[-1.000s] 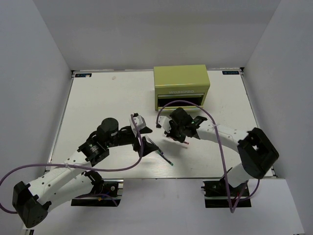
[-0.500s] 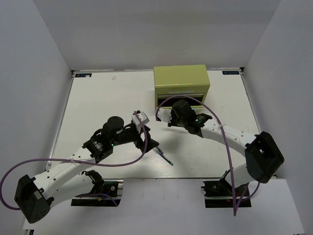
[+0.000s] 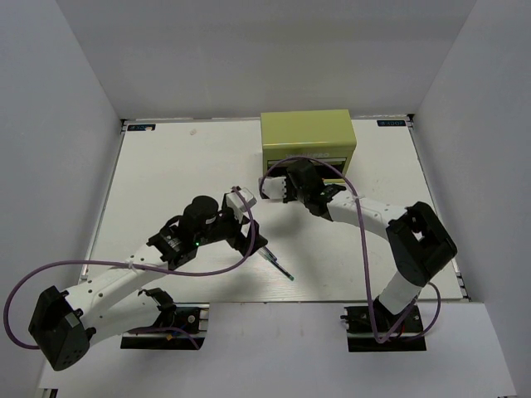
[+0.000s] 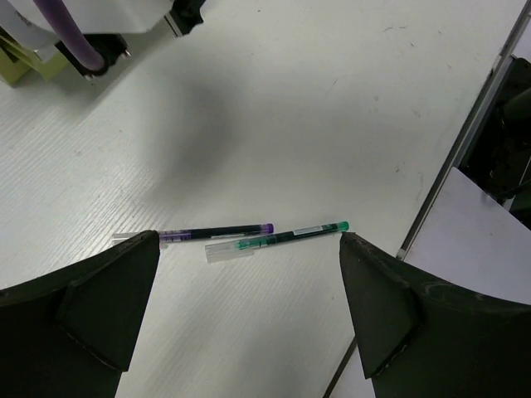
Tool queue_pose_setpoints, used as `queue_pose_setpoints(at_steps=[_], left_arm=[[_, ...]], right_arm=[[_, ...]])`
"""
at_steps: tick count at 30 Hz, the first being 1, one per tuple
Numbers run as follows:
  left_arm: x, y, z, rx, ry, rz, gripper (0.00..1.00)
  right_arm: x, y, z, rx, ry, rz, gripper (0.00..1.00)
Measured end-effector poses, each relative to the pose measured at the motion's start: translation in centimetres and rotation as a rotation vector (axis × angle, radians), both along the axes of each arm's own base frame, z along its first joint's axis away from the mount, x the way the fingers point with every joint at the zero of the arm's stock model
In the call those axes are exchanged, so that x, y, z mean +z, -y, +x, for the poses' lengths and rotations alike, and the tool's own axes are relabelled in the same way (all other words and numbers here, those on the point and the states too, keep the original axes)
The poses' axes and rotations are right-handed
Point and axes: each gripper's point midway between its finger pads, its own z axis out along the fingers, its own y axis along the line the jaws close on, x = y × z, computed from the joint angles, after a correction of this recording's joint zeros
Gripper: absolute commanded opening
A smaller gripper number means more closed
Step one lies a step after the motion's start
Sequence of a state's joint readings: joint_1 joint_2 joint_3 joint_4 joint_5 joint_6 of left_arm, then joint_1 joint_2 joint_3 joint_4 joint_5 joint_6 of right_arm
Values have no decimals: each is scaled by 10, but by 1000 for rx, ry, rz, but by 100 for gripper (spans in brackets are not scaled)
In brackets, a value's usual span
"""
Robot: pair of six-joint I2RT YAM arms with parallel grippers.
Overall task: Sort the stationery into containers
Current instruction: Place the stationery into the container
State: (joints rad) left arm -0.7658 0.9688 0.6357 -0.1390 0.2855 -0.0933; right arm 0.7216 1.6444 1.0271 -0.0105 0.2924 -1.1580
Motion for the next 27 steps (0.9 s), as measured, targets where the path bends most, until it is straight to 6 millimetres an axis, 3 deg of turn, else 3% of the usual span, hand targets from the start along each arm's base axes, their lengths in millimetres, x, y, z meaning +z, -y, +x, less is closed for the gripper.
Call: queue_pose_setpoints(at_steps=[7,10,12,20,27], left_arm=[[-4,-2,4,22,-7,20,100],[-5,-2,6,32,-9,28,100],[-5,-3,7,36,-9,31,100],[-8,-2,9,42,-15,41,100],[-10,-3,12,60,-18,50,100]], right_arm=[[10,5,29,-24,55,7,1],[7,9,37,-34,54,5,17],[3,11,38,-40,45,3,27],[0,16,40,-58,31,17,41],[3,15,37,-65,19,44,41]])
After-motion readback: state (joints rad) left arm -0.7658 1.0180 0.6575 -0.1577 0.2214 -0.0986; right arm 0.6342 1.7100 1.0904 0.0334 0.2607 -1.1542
